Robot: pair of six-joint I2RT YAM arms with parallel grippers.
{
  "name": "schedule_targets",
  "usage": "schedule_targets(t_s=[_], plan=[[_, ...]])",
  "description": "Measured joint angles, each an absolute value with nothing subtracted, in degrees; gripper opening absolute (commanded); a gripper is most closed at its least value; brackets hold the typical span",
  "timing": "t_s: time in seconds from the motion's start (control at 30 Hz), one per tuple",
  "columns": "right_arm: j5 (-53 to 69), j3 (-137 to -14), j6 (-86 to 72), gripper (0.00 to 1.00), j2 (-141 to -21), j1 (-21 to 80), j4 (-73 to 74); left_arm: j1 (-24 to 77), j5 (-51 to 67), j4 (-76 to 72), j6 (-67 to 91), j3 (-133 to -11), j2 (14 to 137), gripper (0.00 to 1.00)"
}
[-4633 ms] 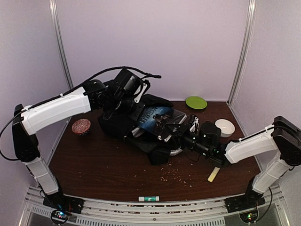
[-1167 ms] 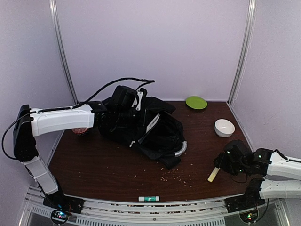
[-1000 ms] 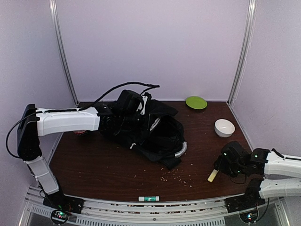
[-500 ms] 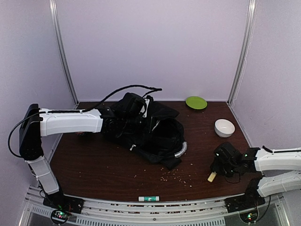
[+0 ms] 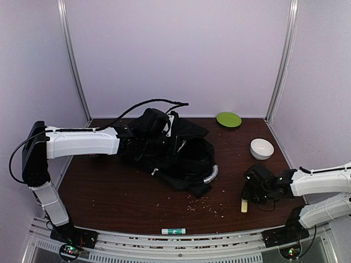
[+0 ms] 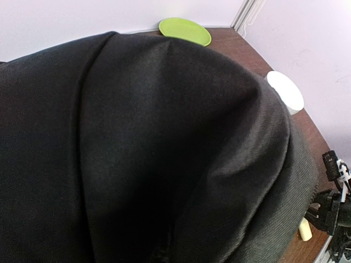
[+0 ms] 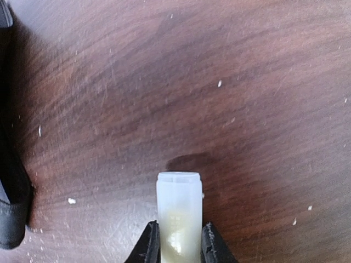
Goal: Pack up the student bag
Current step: Pick up the stationery from the center of the board, then place the stationery in the student bag.
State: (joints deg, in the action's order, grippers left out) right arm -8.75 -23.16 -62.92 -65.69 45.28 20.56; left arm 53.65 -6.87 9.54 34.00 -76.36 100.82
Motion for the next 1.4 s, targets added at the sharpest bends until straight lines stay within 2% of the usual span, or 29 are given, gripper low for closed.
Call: schedule_targets(t_s=[0.27, 0.47, 0.83, 1.03, 1.1, 1.17, 1.27, 1.4], plan=[[-6.79, -27.27, -63.4, 0.14, -56.31, 45.95, 26.87, 53.63, -7.01, 10.13, 34.0, -76.12, 99.83, 0.0], [-4.03, -32.03, -65.21, 0.15, -55.0, 46.0, 21.3, 53.65, -6.87, 10.41, 34.02, -76.12, 99.79, 0.0], [3.07, -47.94, -65.95, 0.15, -78.61, 45.93, 7.84, 53.34, -4.01, 10.87, 35.73, -75.5, 98.85, 0.0], [5.37, -59.37, -65.73, 0.18, -92.99, 45.3, 5.26, 53.15, -2.39, 11.51, 36.53, -75.0, 97.95, 0.0], [5.13, -62.92, -65.71, 0.23, -96.79, 44.95, 5.37, 53.12, -2.2, 11.57, 36.77, -74.83, 97.69, 0.0], [4.58, -66.37, -65.65, 0.37, -100.44, 44.38, 5.13, 53.08, -1.91, 11.6, 37.04, -74.32, 97.14, 0.0], [3.99, -69.71, -64.64, 0.51, -104.22, 43.38, 4.86, 53.04, -1.89, 11.64, 37.34, -73.65, 96.12, 0.0], [3.95, -71.96, -63.55, 0.58, -106.5, 42.92, 4.97, 52.82, -1.83, 11.64, 37.54, -73.58, 95.55, 0.0]])
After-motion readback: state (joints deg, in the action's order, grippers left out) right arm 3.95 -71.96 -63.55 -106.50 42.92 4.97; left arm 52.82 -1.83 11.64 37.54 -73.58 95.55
